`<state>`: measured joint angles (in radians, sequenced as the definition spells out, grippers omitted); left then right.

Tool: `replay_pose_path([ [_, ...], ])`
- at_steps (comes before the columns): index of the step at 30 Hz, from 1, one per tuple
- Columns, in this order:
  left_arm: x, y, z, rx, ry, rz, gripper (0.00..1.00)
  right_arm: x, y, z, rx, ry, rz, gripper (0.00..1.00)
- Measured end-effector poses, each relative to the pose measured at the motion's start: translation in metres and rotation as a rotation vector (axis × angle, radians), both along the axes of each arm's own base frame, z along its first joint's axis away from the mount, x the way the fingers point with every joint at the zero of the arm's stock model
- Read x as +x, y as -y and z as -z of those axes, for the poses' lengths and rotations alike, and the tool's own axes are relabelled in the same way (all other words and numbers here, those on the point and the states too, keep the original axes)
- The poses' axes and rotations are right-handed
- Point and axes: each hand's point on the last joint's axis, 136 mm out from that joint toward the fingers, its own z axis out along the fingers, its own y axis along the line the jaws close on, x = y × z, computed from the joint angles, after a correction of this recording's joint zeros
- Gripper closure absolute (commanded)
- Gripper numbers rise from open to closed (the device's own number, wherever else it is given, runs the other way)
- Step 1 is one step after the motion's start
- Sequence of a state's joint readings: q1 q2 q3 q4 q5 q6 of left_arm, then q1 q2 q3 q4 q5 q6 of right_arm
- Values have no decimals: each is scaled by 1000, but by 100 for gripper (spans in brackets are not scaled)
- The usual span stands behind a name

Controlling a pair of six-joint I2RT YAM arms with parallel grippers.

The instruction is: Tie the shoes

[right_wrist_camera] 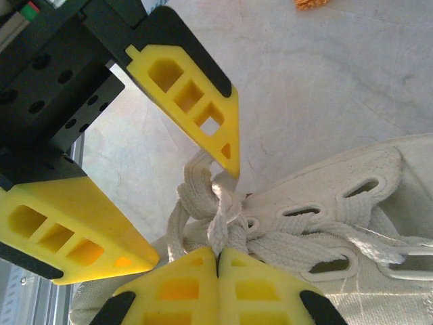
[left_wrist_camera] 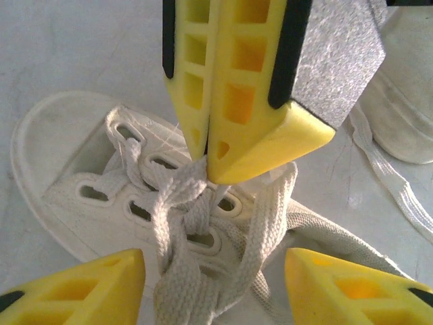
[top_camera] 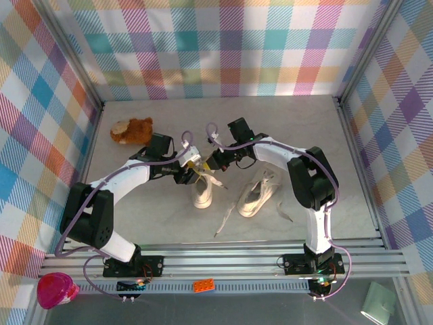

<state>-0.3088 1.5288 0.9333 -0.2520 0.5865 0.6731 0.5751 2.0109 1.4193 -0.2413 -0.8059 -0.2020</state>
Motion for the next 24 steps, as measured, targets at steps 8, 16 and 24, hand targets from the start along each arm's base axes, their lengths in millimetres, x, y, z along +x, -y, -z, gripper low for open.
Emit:
replay_pose_path([
  [8,17,9,-10,10,43,71,35,-3,0,-1,5,-17,-11,100],
  [16,7,8,2,41,16,116,45,-2,-1,-5,12,-14,-13,100],
  [24,2,9,11,57,-9,138,46,-2,-1,-7,8,-19,-14,100],
])
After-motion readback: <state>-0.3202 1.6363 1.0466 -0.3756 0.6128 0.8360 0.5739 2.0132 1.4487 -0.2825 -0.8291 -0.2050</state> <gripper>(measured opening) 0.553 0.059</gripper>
